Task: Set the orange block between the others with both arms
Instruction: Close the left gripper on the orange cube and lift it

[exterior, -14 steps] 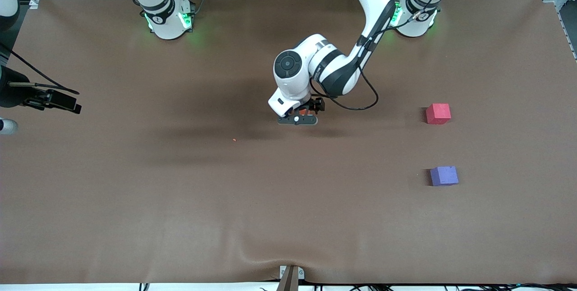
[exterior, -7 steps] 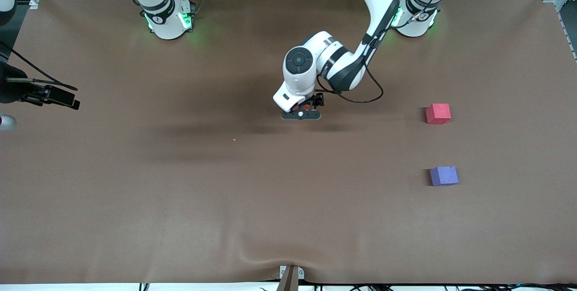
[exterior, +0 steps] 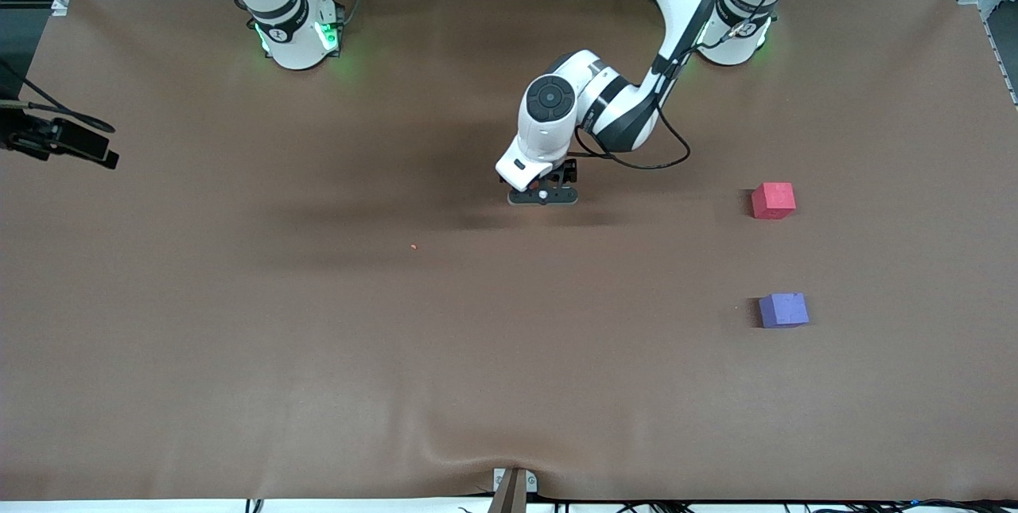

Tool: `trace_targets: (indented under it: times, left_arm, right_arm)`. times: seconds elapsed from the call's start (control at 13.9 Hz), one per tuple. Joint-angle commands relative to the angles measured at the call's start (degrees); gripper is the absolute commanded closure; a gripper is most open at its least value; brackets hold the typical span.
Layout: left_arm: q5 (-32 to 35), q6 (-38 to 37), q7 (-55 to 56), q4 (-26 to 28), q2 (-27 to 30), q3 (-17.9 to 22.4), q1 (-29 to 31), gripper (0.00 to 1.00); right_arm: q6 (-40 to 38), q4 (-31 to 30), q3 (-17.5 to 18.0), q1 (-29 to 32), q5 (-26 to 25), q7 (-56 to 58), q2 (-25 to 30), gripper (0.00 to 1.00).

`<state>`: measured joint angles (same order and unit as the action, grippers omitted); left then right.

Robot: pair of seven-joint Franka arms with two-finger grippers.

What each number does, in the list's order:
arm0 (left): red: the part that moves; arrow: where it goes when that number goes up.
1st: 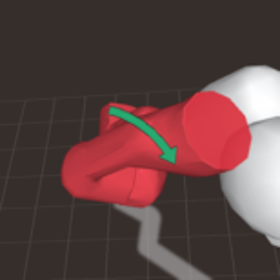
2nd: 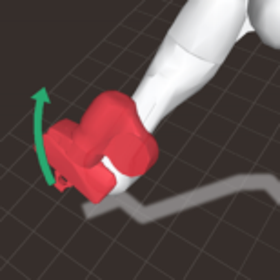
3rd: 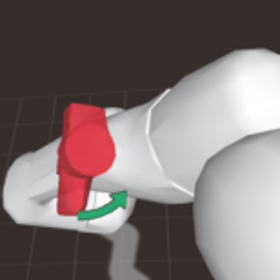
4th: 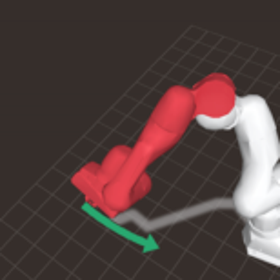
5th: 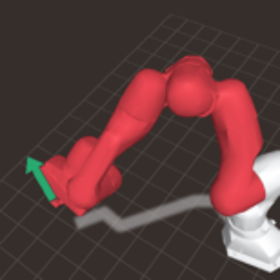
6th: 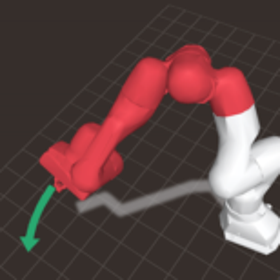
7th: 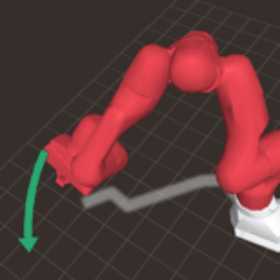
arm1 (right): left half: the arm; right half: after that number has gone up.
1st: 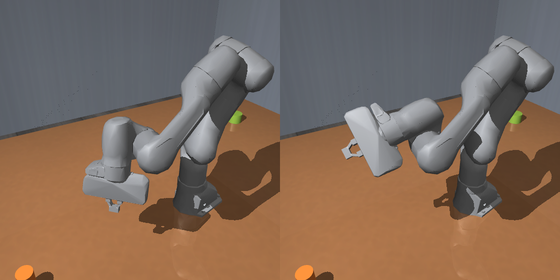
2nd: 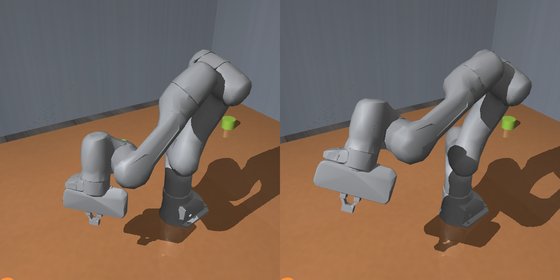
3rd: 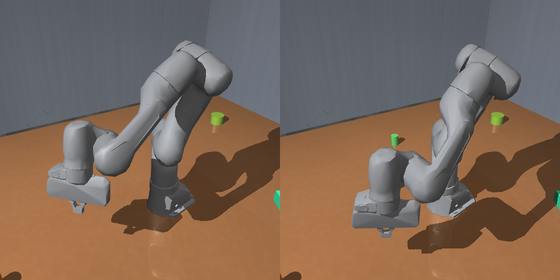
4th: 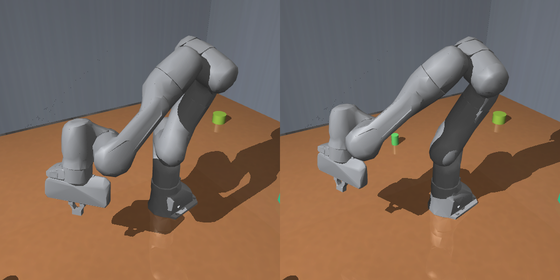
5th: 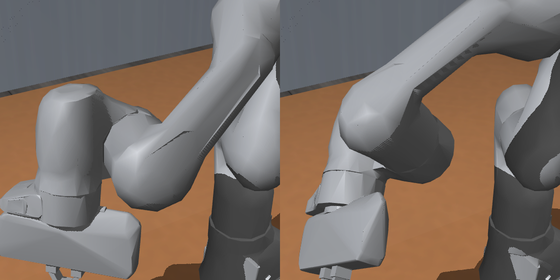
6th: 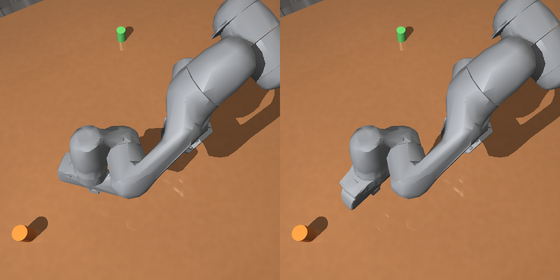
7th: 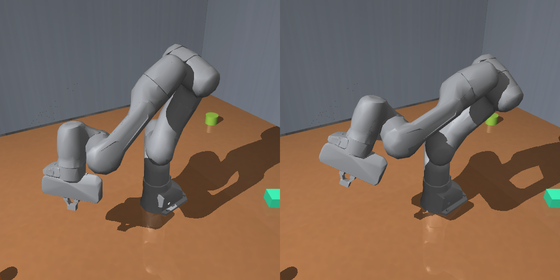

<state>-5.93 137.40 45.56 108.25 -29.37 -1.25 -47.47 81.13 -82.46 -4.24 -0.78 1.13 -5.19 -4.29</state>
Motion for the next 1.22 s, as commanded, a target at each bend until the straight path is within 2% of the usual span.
trace_targets:
  times: [0.0, 0.29, 0.43, 0.5, 0.65, 0.79, 0.86, 1.08, 1.15]
  left_arm:
    - [-1.10, 2.86, 2.07, 1.61, 0.46, -0.42, -0.08, 0.00]
    - [-1.10, 5.15, 2.68, 1.79, -1.47, -1.12, -0.25, 0.00]
    - [-1.10, 5.33, 2.95, 1.79, -2.27, -1.30, -0.26, 0.00]
    - [-1.10, 5.33, 2.95, 1.79, -2.36, -1.39, -0.26, 0.05]
    - [-1.01, 5.33, 2.95, 1.53, -2.80, -1.30, -0.69, 0.53]
    - [-1.01, 5.42, 2.95, 1.17, -3.23, -1.30, -0.87, 0.93]
    - [-1.01, 5.33, 2.95, 1.17, -2.98, -1.30, -0.70, 1.00]
    - [-0.57, 4.11, 2.16, -0.66, 0.27, -0.51, 1.05, 1.00]
    - [-0.22, 2.27, 1.64, -1.63, 1.67, -0.42, 3.24, 1.00]
  right_arm:
    - [-1.94, -1.03, -1.39, -0.89, 0.36, -0.61, 2.18, 0.00]
    - [-1.85, -0.86, -1.12, -1.50, 0.45, -0.43, 2.35, 0.00]
    - [-2.03, -0.86, -0.34, -1.59, 0.36, -0.43, 4.37, 0.00]
    - [-2.21, -0.86, -0.07, -1.59, 0.36, -0.52, 4.55, 0.00]
    - [-1.95, -0.86, -0.07, -1.50, 0.19, -0.43, 4.55, 0.00]
    - [-1.59, -0.77, -0.07, -1.59, -0.51, -0.34, 4.55, 0.00]
    - [-1.68, -0.86, 0.11, -1.59, -1.12, -0.34, 4.55, 0.00]
    - [-1.33, -0.94, 0.28, -1.42, -1.22, -0.34, 4.11, 0.00]
    - [-0.72, -0.94, 0.20, -1.33, -1.22, -0.34, 4.03, 0.00]
